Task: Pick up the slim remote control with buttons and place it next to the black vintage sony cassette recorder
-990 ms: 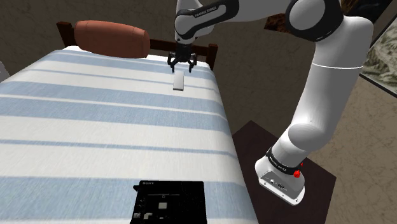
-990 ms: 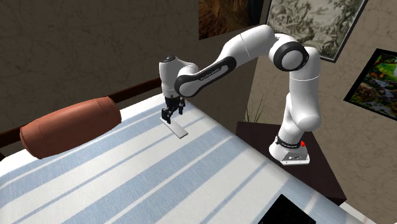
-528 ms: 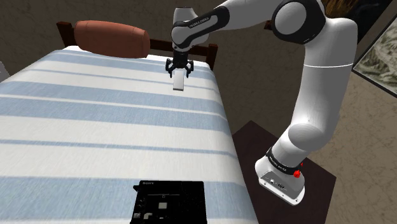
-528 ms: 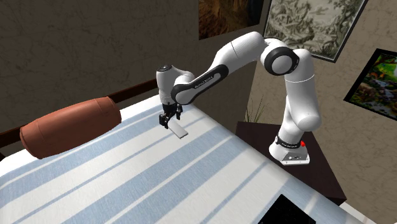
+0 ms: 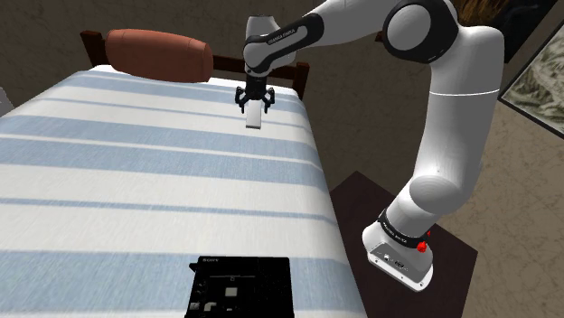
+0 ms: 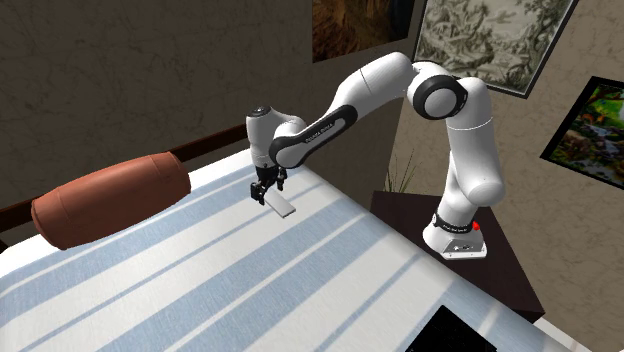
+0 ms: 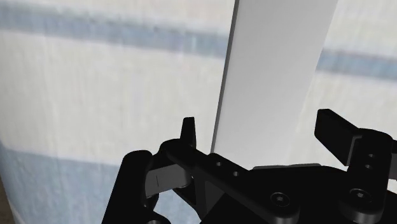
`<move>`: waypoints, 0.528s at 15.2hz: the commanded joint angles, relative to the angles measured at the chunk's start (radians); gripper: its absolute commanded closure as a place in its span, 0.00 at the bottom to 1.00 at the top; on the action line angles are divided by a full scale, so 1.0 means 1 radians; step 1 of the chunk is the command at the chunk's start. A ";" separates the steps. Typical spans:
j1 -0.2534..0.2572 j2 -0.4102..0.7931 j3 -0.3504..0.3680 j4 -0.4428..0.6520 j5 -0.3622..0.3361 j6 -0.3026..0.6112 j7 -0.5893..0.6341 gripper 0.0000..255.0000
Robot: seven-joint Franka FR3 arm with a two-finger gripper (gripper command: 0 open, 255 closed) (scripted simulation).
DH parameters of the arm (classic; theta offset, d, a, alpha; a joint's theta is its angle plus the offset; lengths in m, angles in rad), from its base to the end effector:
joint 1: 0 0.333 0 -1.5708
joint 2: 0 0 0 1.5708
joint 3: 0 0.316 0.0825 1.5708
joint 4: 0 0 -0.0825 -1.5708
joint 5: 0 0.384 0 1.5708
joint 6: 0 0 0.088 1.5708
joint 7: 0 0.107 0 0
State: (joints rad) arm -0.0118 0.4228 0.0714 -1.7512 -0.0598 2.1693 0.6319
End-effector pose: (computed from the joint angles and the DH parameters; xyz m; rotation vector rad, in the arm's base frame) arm 0.6547 0.0327 0.3306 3.0065 -0.8398 0.0057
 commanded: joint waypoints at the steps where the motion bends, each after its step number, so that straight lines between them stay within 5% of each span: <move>1: 0.000 0.000 0.000 0.000 0.000 0.000 0.000 0.00; 2: 0.000 0.000 0.000 0.000 0.000 0.000 0.000 1.00; 8: 0.000 0.000 0.000 0.000 0.000 0.000 0.000 1.00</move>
State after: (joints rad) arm -0.0120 0.4228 0.0713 -1.7508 -0.0597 2.1694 0.6320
